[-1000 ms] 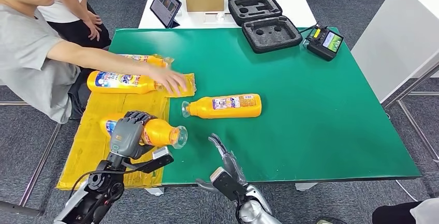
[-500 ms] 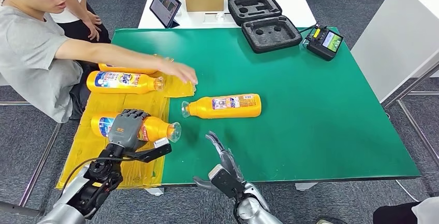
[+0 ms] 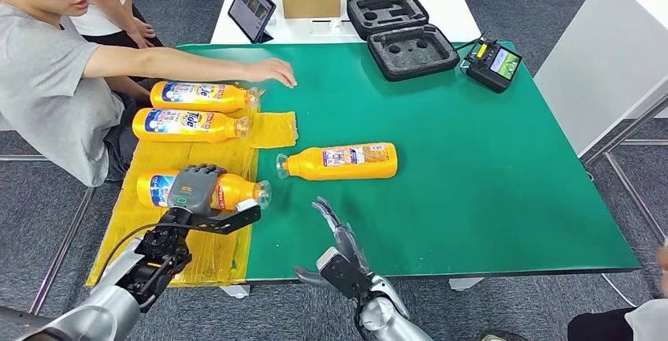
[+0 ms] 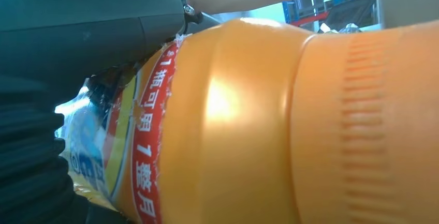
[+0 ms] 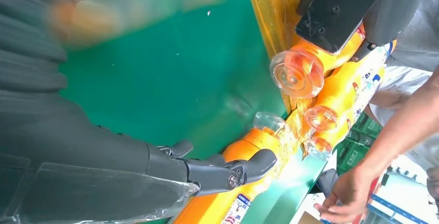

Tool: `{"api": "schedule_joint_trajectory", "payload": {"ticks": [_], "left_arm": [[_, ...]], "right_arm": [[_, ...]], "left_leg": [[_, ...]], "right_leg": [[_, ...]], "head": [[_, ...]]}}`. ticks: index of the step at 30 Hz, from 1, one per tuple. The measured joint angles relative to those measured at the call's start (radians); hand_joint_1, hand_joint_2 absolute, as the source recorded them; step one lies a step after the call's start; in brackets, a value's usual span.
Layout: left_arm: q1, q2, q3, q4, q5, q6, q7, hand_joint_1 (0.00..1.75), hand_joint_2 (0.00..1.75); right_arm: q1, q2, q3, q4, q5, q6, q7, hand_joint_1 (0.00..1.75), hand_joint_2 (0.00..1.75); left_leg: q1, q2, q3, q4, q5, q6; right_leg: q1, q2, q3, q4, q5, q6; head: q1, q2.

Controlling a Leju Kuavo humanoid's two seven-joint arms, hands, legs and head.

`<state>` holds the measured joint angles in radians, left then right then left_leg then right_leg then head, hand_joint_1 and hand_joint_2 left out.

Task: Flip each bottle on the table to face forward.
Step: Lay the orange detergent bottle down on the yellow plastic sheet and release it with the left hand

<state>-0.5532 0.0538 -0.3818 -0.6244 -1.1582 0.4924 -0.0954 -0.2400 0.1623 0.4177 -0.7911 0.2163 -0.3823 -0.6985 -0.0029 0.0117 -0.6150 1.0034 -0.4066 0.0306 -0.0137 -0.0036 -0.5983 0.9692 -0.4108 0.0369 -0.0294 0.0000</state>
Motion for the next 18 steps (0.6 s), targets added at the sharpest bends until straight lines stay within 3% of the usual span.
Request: {"api": "schedule_joint_trajectory", "payload": {"ticks": [18], "left_arm": [[-0.071,-0.057,0.013,0.11,-0.002,-0.05,-0.019,0.0,1.75]], "right_arm": [[-0.001,-0.005,0.0,0.005,-0.002,-0.012,0.0,0.0,1.75]], "left_leg": [[0.0,-0.003,0.0,0.0,0.002,0.001]], "right_leg": [[0.0,-0.004,0.002,0.0,0.0,0.0]], "head": [[0.0,0.0]]}}
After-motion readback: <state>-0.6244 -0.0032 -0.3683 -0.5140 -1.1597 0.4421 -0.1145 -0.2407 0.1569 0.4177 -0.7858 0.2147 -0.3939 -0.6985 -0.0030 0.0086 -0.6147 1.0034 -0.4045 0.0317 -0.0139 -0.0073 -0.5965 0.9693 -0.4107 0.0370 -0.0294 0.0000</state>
